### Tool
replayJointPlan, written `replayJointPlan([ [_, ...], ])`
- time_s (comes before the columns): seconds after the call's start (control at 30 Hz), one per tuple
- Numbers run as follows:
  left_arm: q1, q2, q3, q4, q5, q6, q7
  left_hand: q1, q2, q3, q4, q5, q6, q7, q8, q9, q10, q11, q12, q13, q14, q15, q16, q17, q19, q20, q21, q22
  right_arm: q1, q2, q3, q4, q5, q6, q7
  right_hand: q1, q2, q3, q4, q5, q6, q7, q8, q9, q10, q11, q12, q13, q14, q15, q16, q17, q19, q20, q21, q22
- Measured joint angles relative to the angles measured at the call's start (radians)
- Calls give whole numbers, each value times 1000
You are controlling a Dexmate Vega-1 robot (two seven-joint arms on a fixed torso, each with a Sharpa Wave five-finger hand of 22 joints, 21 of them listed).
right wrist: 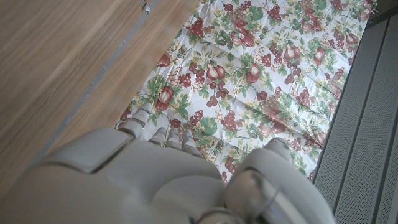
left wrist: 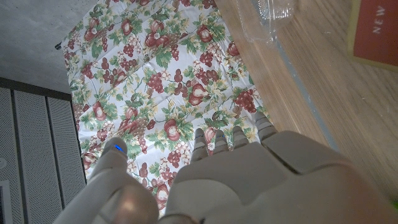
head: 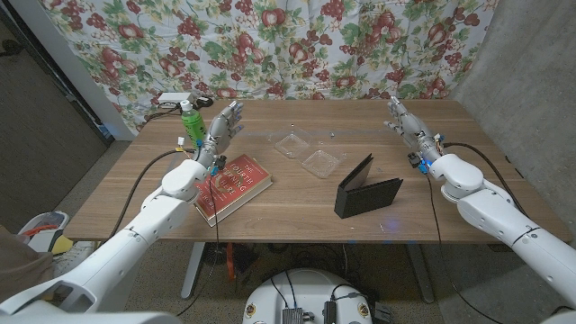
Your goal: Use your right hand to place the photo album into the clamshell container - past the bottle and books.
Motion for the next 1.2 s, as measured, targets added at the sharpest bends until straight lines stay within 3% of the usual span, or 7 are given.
replayJointPlan([
  [0.57,5,25,-14,-7,-19,8,-25,2,2,0,0,0,0,0,0,0,6,6,0,0,0,0,0,0,0,0,0,0,-21,-75,13,-98,-74,-86,-34,8,-8,-4,-4,0,13,-13,0,0,18,-18,0,0,15,-15,0,0,0,0,0,0],
  [0.87,5,25,-14,-7,-35,10,-31,5,5,4,-4,0,-1,0,-1,0,6,6,0,0,0,0,0,0,0,0,0,0,-31,-109,21,-131,-74,-86,-34,11,-11,-8,-8,0,16,-16,0,0,18,-18,0,0,9,-20,0,0,0,0,0,0],
  [0.93,5,25,-14,-7,-36,10,-30,12,12,4,-4,0,-24,-9,-14,0,6,6,0,0,0,0,0,0,0,0,0,0,-32,-116,23,-137,-74,-86,-34,11,-11,-8,-8,0,16,-16,0,0,14,-22,0,0,9,-20,0,0,0,0,0,0],
  [1.1,5,25,-14,-7,-36,10,-24,17,17,8,-8,0,-19,2,-13,0,0,11,0,0,0,0,0,0,0,0,7,0,-35,-130,25,-147,-74,-86,-34,11,-11,-8,-8,0,16,-16,0,0,13,-23,0,0,9,-20,0,0,4,-4,0,0],
  [1.13,9,16,-20,-15,-36,11,-20,17,17,8,-8,0,-12,2,-11,0,0,11,0,0,0,0,0,0,0,0,7,0,-36,-135,26,-150,-138,-117,-38,12,-12,-8,-8,0,16,-16,0,0,13,-23,0,0,9,-20,0,0,4,-4,0,0],
  [1.2,11,16,-20,-22,-35,15,-15,17,17,8,-8,0,-7,4,-4,0,0,11,0,0,0,0,0,0,0,0,7,0,-38,-140,28,-153,-143,-117,-36,12,-12,-8,-8,0,16,-16,0,0,12,-24,0,0,5,-24,0,0,0,-8,0,0],
])
